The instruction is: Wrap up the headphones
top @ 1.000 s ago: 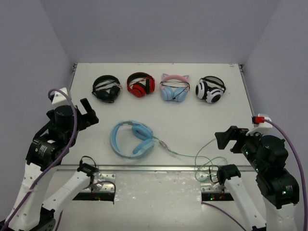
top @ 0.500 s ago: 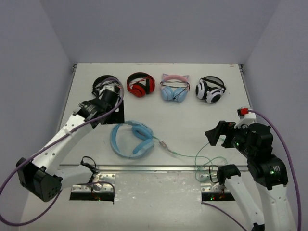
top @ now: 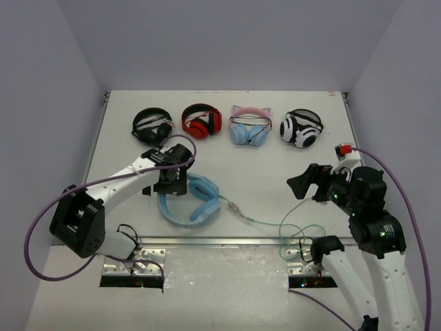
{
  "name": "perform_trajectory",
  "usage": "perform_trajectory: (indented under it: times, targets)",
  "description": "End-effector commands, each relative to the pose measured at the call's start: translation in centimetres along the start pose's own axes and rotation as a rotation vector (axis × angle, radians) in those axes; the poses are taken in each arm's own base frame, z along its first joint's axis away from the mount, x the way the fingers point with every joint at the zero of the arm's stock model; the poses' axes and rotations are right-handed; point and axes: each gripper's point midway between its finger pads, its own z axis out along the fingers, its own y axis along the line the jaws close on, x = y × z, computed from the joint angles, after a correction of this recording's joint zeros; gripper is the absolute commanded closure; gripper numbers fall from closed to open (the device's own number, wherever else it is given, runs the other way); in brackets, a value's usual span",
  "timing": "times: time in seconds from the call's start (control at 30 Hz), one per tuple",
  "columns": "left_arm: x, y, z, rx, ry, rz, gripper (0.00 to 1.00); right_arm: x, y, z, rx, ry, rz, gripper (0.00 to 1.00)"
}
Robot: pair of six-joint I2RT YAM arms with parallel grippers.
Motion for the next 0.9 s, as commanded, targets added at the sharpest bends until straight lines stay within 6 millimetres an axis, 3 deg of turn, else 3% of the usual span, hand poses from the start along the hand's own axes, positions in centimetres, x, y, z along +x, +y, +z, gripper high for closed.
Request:
perform_trajectory:
  times: [0.0,0.13,0.17,0.2,0.23,0.33,0.57,0.63,0.67,0.7,0.73,0.8,0.87]
  targets:
    - [3.1,-0.2,1.9,-0.03,0.115,-0.012,0.06,-2.2,1.9,0.4,-0.096,-0.076,-0.007,0.01]
    - [2.8,0.1,1.9,-0.048,0.113,-0.03,0.25,-2.3,2.0,0.5,-0.107,-0.091,-0.018,0.01]
    - [2.8,0.2,2.1,-0.048,0.12,-0.033,0.42,-2.2,1.9,0.6,-0.102,-0.093,-0.021,0.01]
    - [2.7,0.2,2.1,-0.049,0.123,-0.035,0.5,-2.2,1.8,0.5,-0.1,-0.097,-0.025,0.01]
    - [2.8,0.2,2.1,-0.051,0.125,-0.034,0.7,-2.2,1.7,0.4,-0.099,-0.104,-0.034,0.01]
    - [2.2,0.1,1.8,-0.038,0.094,-0.059,0.98,-1.9,1.6,0.4,-0.095,-0.105,-0.039,0.01]
    - [-0.6,-0.2,-1.9,0.034,-0.045,-0.071,1.0,-0.5,2.9,1.5,-0.211,-0.093,-0.036,0.01]
    - [-1.9,-0.9,-3.9,0.076,-0.108,-0.082,1.0,-0.8,5.8,1.3,-0.396,-0.125,-0.064,0.01]
    - [-2.5,-1.2,-5.3,0.121,-0.151,-0.093,1.0,0.6,6.2,2.1,-0.465,-0.105,-0.062,0.01]
    - [-3.0,-1.3,-6.1,0.144,-0.174,-0.103,0.99,-0.8,7.9,1.8,-0.574,-0.185,-0.097,0.01]
    - [-4.0,-1.2,-7.8,0.189,-0.224,-0.131,1.0,1.5,8.6,2.1,-0.686,-0.133,-0.108,0.01]
    - [-5.1,-0.9,-9.6,0.224,-0.282,-0.168,1.0,0.9,9.5,2.4,-0.783,-0.212,-0.186,0.01]
    - [-5.7,-0.2,-11.4,0.252,-0.327,-0.192,1.0,1.8,9.1,3.6,-0.798,-0.208,-0.227,0.01]
